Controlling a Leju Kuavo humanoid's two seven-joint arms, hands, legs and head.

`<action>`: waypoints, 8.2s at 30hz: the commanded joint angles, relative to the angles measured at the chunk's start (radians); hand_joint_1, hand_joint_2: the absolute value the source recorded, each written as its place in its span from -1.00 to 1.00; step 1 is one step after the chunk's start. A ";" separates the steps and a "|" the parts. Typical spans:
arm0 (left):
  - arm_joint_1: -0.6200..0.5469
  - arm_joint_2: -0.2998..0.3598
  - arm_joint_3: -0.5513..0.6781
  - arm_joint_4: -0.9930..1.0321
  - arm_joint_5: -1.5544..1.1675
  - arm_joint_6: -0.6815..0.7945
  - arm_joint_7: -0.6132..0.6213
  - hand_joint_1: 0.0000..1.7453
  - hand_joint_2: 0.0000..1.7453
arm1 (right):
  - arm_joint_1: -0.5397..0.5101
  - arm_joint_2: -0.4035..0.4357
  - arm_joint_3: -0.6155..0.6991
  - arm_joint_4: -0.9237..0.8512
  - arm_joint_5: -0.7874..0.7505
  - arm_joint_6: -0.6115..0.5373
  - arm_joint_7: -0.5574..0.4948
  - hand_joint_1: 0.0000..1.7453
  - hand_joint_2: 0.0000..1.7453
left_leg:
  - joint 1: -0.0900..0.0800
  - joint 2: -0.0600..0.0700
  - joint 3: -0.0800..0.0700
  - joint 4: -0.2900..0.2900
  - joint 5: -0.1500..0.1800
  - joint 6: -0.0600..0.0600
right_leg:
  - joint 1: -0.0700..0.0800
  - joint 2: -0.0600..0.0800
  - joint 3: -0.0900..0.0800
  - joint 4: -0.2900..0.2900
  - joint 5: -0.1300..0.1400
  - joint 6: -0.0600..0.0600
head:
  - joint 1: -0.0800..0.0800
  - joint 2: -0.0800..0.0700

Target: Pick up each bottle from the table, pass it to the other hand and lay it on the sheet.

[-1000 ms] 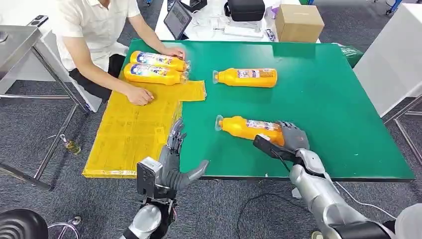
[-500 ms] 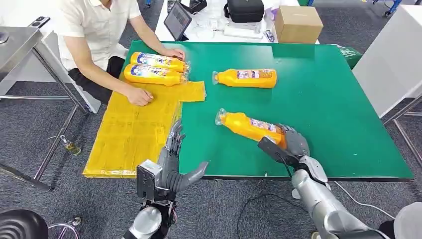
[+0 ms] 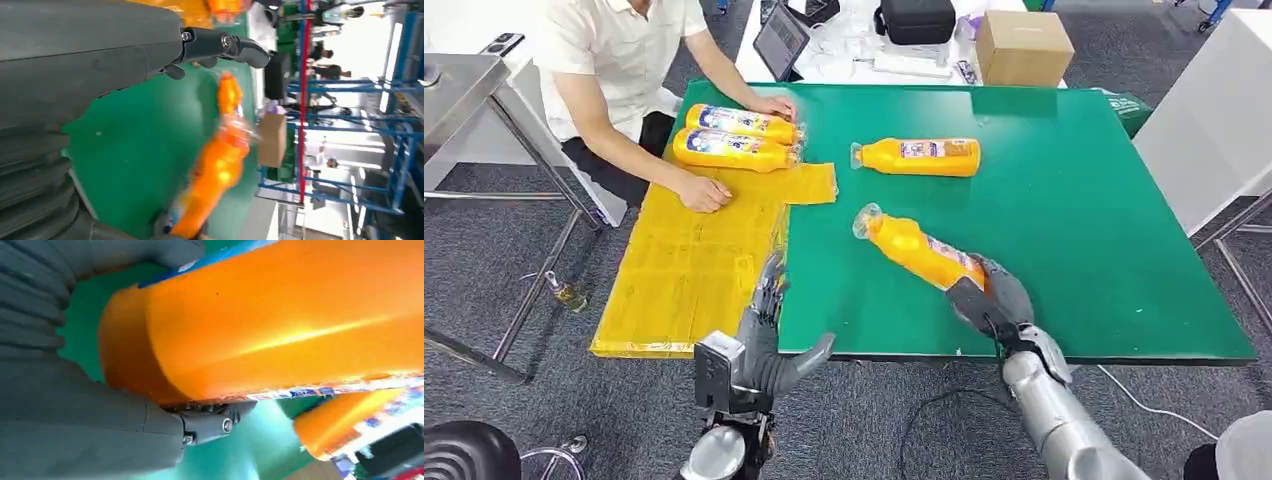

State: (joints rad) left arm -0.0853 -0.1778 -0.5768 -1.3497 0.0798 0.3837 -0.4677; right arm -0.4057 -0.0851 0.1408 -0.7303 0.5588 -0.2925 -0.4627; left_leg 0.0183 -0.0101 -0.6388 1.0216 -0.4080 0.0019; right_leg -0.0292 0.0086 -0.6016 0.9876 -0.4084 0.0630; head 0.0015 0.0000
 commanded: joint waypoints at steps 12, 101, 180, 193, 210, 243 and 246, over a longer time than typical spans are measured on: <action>-0.093 0.015 -0.025 0.054 0.229 -0.126 0.106 -1.00 1.00 | 0.110 0.150 0.424 -0.331 -0.182 0.121 -0.054 1.00 1.00 | 0.002 0.001 -0.001 -0.001 0.000 0.000 | 0.003 -0.001 -0.002 -0.001 -0.001 -0.003 | 0.000 0.000; -0.709 0.084 0.063 0.928 -1.066 -0.154 0.542 -0.26 1.00 | 0.267 0.286 0.335 -0.765 0.265 -0.406 -0.235 -1.00 1.00 | 0.005 0.001 -0.002 0.000 0.001 0.000 | 0.005 -0.003 -0.002 -0.001 -0.001 -0.004 | 0.003 0.000; 0.055 0.068 0.405 -0.138 0.215 -0.174 0.064 -1.00 1.00 | 0.415 0.180 -0.333 -0.731 0.377 -0.406 -0.235 -1.00 1.00 | 0.004 0.000 0.000 -0.002 -0.002 -0.001 | 0.004 -0.003 0.001 -0.003 -0.002 -0.004 | 0.003 0.000; -0.001 0.063 0.227 -0.079 0.108 -0.216 0.043 -1.00 1.00 | -0.001 -0.027 -0.050 0.008 0.376 -0.353 0.010 -1.00 1.00 | 0.004 0.004 -0.004 -0.001 0.001 0.000 | 0.004 0.002 -0.004 -0.002 0.003 -0.002 | 0.003 0.000; -0.046 0.069 0.146 -0.017 0.031 -0.228 0.041 -1.00 1.00 | -0.094 0.007 0.076 0.168 0.388 -0.218 0.074 -1.00 1.00 | 0.003 0.001 -0.004 0.000 0.002 0.000 | 0.003 -0.001 -0.004 0.000 0.002 -0.001 | 0.003 0.000; -0.011 0.030 0.205 -0.037 0.084 -0.367 0.176 -1.00 1.00 | -0.103 -0.048 0.281 0.002 0.626 0.048 0.550 -1.00 1.00 | 0.003 0.001 0.000 -0.001 0.001 0.001 | 0.004 -0.002 0.001 -0.001 0.000 -0.003 | 0.003 0.000; -0.013 0.030 0.204 -0.036 0.076 -0.361 0.174 -1.00 1.00 | -0.099 -0.045 0.275 0.012 0.618 0.048 0.547 -1.00 1.00 | 0.003 -0.001 -0.002 -0.001 0.003 0.000 | 0.003 -0.003 -0.002 -0.001 0.001 -0.001 | 0.003 0.000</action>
State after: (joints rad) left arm -0.0757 -0.1446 -0.3902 -1.4233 0.1660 0.0183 -0.2991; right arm -0.5006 -0.1289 0.3819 -0.7576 1.1856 -0.2556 0.0835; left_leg 0.0211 -0.0109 -0.6444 1.0218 -0.4043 0.0015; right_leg -0.0267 0.0068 -0.6072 0.9878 -0.4061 0.0642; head 0.0046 0.0000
